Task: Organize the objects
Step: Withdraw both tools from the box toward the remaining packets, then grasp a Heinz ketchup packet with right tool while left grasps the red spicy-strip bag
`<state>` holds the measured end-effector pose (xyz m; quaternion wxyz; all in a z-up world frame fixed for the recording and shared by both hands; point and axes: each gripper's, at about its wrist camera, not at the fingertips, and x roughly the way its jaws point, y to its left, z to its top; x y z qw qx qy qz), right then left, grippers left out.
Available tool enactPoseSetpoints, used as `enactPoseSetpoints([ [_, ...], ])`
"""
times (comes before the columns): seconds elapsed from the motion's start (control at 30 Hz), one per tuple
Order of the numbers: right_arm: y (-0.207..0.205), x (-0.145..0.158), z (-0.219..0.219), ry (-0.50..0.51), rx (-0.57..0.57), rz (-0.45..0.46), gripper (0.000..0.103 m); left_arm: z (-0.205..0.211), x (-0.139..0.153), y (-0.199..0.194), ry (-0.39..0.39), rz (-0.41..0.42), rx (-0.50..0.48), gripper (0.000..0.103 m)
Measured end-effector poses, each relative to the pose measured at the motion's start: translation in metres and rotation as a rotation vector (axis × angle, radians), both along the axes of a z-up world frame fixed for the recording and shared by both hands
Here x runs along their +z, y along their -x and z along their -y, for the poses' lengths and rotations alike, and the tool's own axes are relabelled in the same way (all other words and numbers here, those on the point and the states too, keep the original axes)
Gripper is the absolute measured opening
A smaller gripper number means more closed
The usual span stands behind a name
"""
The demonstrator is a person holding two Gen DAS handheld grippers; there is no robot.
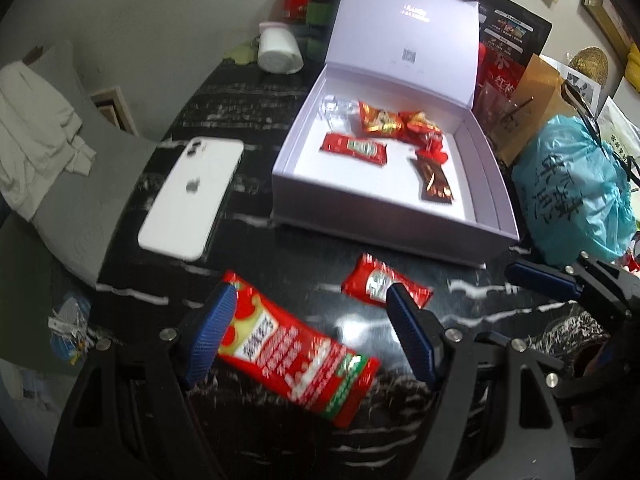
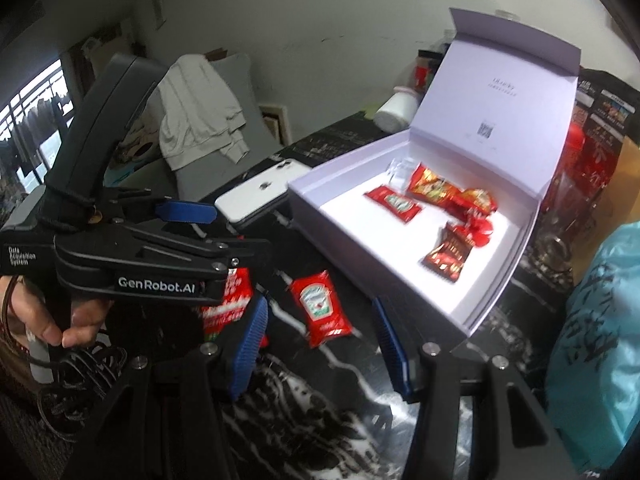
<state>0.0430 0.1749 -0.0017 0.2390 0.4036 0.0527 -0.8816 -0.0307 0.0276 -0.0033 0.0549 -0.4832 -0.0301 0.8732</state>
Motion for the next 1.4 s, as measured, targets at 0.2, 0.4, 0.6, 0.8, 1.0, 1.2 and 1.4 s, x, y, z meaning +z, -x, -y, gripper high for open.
enactPoseSetpoints([
  [0.2, -0.005, -0.021, 0.004, 0.005, 0.017, 0.057, 0.055, 0.005, -0.015, -0.012, -0.017, 0.043, -0.013, 0.076],
  [0.4, -0.005, -0.039, 0.009, -0.003, 0.03, 0.091, 0.055, 0.011, -0.026, -0.022, -0.028, 0.087, -0.007, 0.076],
  [0.6, 0.007, -0.049, 0.014, -0.008, 0.024, 0.08, 0.055, 0.017, -0.039, -0.025, -0.032, 0.157, 0.007, 0.076],
  [0.8, 0.027, -0.057, 0.018, -0.039, 0.014, 0.085, 0.055, 0.018, -0.046, -0.022, -0.066, 0.204, 0.004, 0.076],
  [1.0, 0.046, -0.069, 0.024, -0.045, 0.028, 0.129, 0.055, 0.019, -0.049, -0.013, -0.055, 0.183, 0.0, 0.077],
  [1.2, 0.046, -0.075, 0.025, -0.135, -0.011, 0.091, 0.033, 0.014, -0.052, -0.003, -0.011, 0.153, -0.019, 0.082],
  [1.4, 0.038, -0.075, 0.017, -0.117, -0.031, 0.1, 0.032, 0.003, -0.054, 0.006, 0.027, 0.13, -0.061, 0.083],
])
